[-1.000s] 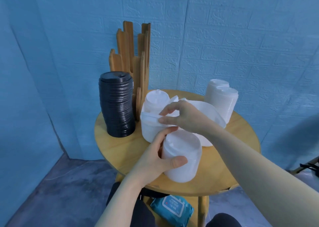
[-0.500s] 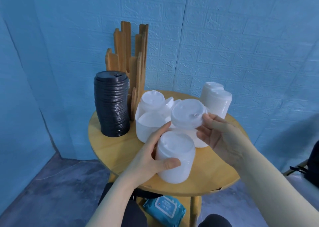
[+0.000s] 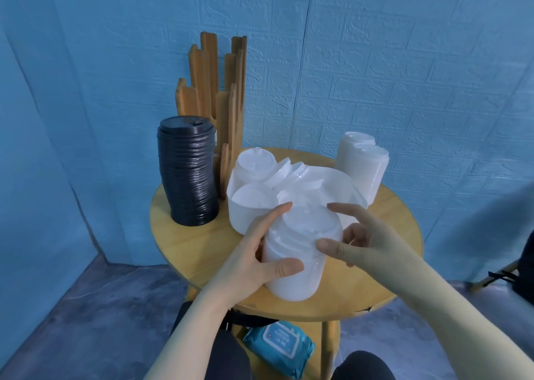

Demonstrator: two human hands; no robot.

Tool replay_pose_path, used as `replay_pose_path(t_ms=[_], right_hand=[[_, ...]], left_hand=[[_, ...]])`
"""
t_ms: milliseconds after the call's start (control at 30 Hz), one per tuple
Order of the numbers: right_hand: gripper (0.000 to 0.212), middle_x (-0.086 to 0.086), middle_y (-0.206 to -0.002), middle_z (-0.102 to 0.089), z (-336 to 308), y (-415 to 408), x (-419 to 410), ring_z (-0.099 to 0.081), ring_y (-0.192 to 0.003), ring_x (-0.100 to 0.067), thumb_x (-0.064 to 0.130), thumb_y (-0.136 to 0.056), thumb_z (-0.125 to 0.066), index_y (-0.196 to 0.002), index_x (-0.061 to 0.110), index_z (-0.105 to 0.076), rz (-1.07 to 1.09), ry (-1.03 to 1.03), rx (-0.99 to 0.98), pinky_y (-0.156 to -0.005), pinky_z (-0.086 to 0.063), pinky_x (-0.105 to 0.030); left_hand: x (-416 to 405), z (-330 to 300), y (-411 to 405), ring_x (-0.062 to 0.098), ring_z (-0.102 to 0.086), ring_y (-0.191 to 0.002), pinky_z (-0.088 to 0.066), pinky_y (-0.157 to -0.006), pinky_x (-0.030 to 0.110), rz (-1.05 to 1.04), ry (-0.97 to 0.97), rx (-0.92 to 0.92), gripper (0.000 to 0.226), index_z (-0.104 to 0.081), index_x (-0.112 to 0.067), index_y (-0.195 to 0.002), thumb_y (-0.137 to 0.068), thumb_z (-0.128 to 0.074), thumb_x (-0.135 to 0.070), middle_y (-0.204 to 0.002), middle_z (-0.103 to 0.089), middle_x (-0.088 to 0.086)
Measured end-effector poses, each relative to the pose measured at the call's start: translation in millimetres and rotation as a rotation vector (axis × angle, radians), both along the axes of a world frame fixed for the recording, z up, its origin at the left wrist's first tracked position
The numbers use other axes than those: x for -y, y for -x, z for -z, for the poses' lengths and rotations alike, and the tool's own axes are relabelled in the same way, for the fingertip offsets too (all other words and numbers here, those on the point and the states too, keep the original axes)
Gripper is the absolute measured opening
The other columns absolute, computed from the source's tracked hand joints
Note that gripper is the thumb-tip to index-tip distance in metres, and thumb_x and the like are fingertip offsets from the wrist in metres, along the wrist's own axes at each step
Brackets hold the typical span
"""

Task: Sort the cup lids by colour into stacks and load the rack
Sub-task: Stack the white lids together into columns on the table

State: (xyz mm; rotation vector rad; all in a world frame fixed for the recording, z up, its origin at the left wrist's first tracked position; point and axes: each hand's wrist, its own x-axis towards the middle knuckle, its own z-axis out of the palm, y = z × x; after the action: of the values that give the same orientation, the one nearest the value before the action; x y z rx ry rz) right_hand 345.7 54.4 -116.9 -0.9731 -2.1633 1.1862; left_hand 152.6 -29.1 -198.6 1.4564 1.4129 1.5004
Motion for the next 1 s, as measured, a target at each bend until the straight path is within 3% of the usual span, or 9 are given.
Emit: replay_pose_path(t_ms=[133, 200, 267, 400, 467, 567, 667, 800, 1000], right_hand=[[0.070, 0.023, -0.125, -0.044, 3, -2, -11, -0.052, -0.107, 0.004, 0.060, -0.060, -0.072, -0.125, 0.043, -0.051, -0.064, -0.183, 0.054, -0.080, -0.046, -0.017], [0.064, 0.029, -0.135, -0.044, 0, -1, -19, -0.047, -0.121, 0.005, 0.056, -0.070, -0.077, -0.127, 0.045, -0.053, -0.214, -0.141, 0.021, -0.096, -0.044, -0.022], [0.058, 0.028, -0.137, -0.049, -5, 0, -26, -0.045, -0.127, 0.005, 0.049, -0.074, -0.076, -0.128, 0.046, -0.055, -0.332, -0.094, 0.041, -0.101, -0.041, -0.023], [0.056, 0.013, -0.126, -0.056, -9, 6, -31, -0.046, -0.113, 0.004, 0.056, -0.068, -0.079, -0.120, 0.054, -0.057, -0.321, -0.183, 0.149, -0.084, -0.038, -0.009], [0.056, 0.014, -0.121, -0.055, -7, 11, -26, -0.045, -0.109, 0.003, 0.060, -0.065, -0.075, -0.118, 0.051, -0.058, -0.301, -0.203, 0.159, -0.080, -0.034, -0.007], [0.061, 0.019, -0.116, -0.052, 2, 21, -14, -0.045, -0.110, 0.003, 0.065, -0.060, -0.069, -0.117, 0.046, -0.058, -0.200, -0.208, 0.096, -0.084, -0.033, -0.014], [0.069, 0.022, -0.114, -0.047, 7, 28, -3, -0.044, -0.112, 0.004, 0.074, -0.054, -0.065, -0.116, 0.045, -0.058, -0.107, -0.209, 0.080, -0.089, -0.038, -0.020], [0.074, 0.018, -0.115, -0.045, 1, 32, 9, -0.046, -0.111, -0.005, 0.079, -0.058, -0.062, -0.122, 0.043, -0.051, -0.020, -0.352, 0.251, -0.095, -0.042, -0.031], [0.074, 0.011, -0.109, -0.042, -9, 37, 30, -0.042, -0.093, -0.012, 0.083, -0.069, -0.049, -0.123, 0.033, -0.045, 0.123, -0.604, 0.525, -0.080, -0.033, -0.029]], left_hand=[[0, 0, 0, 0.010, -0.048, -0.134, -0.042, -0.113, 0.043, -0.007, 0.001, -0.001, 0.082, -0.044, -0.060, -0.134, -0.064, -0.085, -0.047, -0.146, -0.048, -0.009], [0, -1, 0, 0.010, -0.049, -0.133, -0.042, -0.113, 0.043, -0.008, 0.006, -0.002, 0.081, -0.044, -0.060, -0.133, -0.064, -0.084, -0.048, -0.145, -0.048, -0.009], [0, -1, 0, 0.010, -0.048, -0.133, -0.042, -0.113, 0.043, -0.006, 0.007, -0.011, 0.080, -0.044, -0.060, -0.133, -0.064, -0.084, -0.049, -0.145, -0.049, -0.009], [0, -2, -1, 0.003, -0.045, -0.134, -0.040, -0.114, 0.034, 0.002, -0.004, -0.029, 0.085, -0.039, -0.061, -0.138, -0.065, -0.082, -0.048, -0.146, -0.046, -0.016], [-1, 0, -1, -0.002, -0.043, -0.135, -0.040, -0.111, 0.026, 0.021, -0.002, -0.002, 0.095, -0.031, -0.061, -0.142, -0.065, -0.083, -0.046, -0.147, -0.044, -0.022], [-1, 2, -1, -0.004, -0.044, -0.134, -0.042, -0.107, 0.022, 0.046, 0.006, 0.053, 0.106, -0.023, -0.059, -0.144, -0.062, -0.087, -0.043, -0.143, -0.046, -0.032], [-2, 3, 0, -0.005, -0.044, -0.134, -0.042, -0.108, 0.024, 0.048, 0.011, 0.077, 0.113, -0.022, -0.056, -0.146, -0.057, -0.090, -0.048, -0.147, -0.042, -0.029], [-3, 5, 1, -0.009, -0.046, -0.129, -0.044, -0.101, 0.018, 0.031, 0.016, 0.082, 0.106, -0.025, -0.057, -0.141, -0.057, -0.087, -0.041, -0.136, -0.047, -0.038], [-5, 7, 3, -0.010, -0.044, -0.130, -0.041, -0.101, 0.014, 0.002, 0.010, 0.053, 0.102, -0.031, -0.053, -0.141, -0.058, -0.088, -0.038, -0.133, -0.049, -0.040]])
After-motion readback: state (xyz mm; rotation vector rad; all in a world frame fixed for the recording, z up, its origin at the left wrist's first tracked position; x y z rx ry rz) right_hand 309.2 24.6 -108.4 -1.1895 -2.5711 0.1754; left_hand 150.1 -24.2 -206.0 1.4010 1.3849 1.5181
